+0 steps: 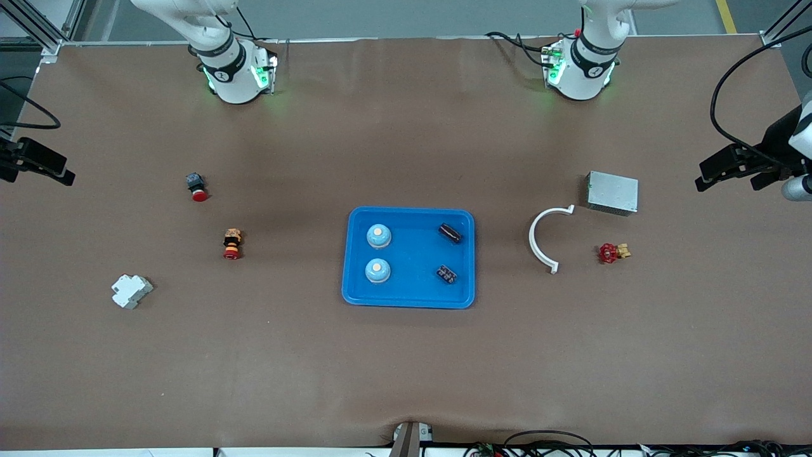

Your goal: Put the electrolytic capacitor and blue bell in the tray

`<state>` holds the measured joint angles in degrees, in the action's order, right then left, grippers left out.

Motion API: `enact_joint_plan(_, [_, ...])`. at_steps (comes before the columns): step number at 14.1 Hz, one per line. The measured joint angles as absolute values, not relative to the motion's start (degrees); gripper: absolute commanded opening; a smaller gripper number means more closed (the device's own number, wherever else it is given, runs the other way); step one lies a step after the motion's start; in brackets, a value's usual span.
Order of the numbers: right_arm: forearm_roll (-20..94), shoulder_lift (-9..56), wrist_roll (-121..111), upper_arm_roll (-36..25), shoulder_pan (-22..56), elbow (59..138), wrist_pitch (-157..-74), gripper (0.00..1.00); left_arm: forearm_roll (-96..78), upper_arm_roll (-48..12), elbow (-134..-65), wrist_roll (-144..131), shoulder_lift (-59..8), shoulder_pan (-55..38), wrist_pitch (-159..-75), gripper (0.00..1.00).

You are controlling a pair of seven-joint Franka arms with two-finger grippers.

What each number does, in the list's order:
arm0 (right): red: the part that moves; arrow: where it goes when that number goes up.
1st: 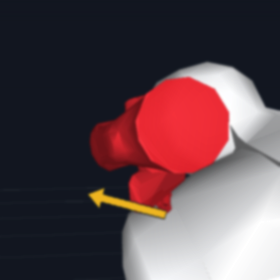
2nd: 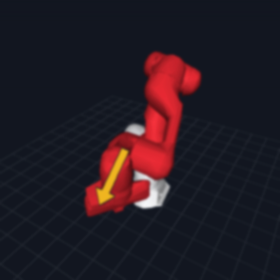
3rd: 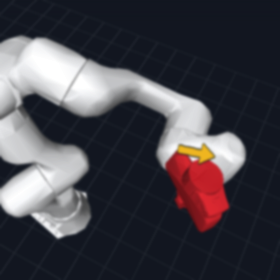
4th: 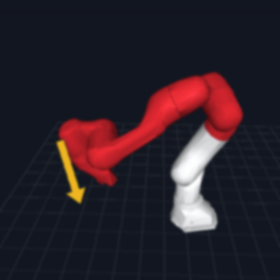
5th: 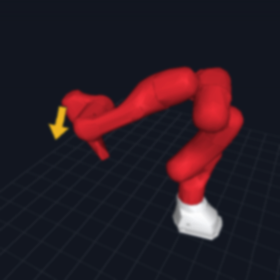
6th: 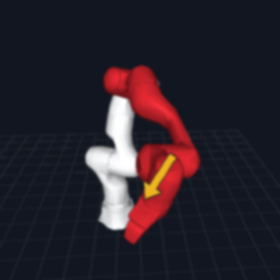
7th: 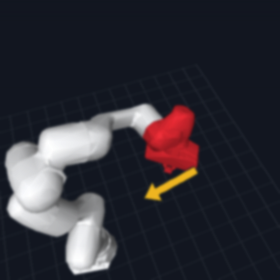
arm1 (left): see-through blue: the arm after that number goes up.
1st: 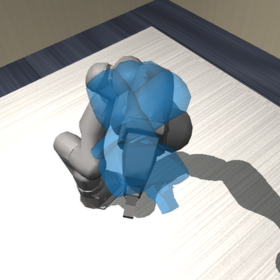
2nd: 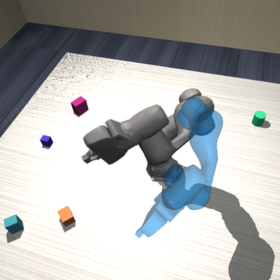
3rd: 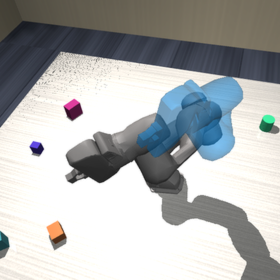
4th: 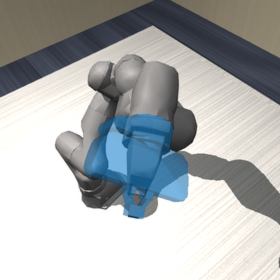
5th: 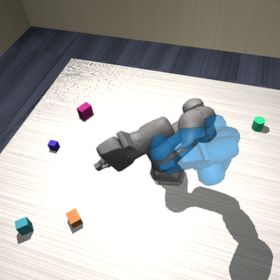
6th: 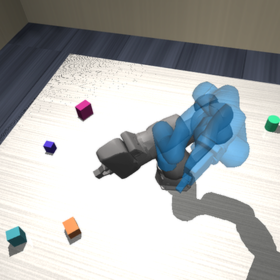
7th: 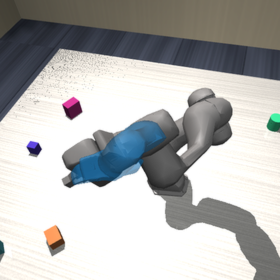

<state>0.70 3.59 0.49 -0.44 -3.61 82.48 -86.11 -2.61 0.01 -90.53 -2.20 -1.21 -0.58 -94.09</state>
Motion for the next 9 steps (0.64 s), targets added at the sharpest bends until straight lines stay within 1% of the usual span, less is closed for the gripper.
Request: enact_joint_plan(9, [0.71, 3.59, 0.52, -0.44, -2.78, 82.58, -86.11, 1.00, -2.61, -0.04, -90.53, -2.20, -1.24, -0.61, -93.89, 1.00])
